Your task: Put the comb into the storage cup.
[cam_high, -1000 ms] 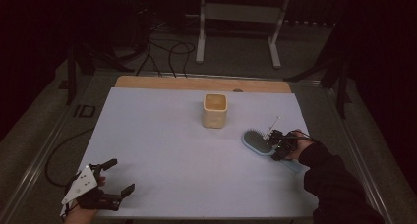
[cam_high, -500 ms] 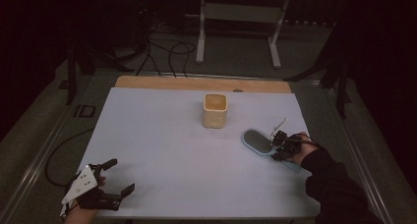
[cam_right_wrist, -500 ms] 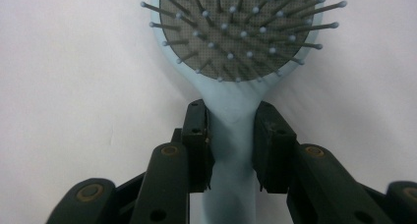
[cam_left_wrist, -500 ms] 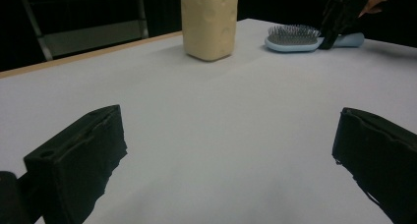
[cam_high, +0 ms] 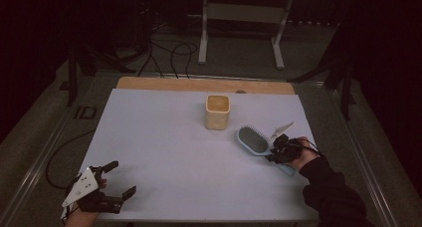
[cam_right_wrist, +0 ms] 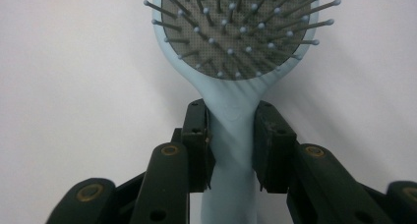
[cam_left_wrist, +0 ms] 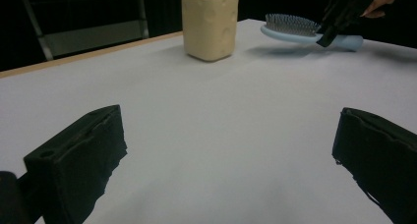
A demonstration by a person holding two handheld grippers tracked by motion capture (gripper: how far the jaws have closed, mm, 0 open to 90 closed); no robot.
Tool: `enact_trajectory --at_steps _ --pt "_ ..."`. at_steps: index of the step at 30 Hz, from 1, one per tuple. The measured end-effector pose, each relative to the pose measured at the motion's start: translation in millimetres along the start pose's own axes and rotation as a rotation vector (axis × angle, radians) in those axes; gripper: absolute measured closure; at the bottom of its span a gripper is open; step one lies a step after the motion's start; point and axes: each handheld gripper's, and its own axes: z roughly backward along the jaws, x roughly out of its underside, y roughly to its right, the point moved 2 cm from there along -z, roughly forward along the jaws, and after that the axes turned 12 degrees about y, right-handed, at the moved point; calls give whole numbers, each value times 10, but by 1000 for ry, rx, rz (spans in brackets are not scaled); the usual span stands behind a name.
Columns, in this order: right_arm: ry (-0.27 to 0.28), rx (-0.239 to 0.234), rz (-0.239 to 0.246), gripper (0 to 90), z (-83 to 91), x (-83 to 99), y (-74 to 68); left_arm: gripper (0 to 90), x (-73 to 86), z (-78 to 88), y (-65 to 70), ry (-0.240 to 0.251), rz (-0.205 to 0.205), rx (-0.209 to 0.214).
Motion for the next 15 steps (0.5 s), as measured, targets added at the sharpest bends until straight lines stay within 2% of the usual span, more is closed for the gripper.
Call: enact_trajectory --at_steps 5,11,12,15 --pt "69 -6 -8 703 18 -68 -100 0 0 0 0 1 3 0" --pt "133 1 -27 703 36 -148 -188 0 2 -4 -2 -1 4 2" --pt "137 -10 -32 703 41 -164 -196 0 4 -6 -2 -1 5 2" --pt "165 15 -30 703 48 -220 -230 0 5 -6 -5 0 9 0"
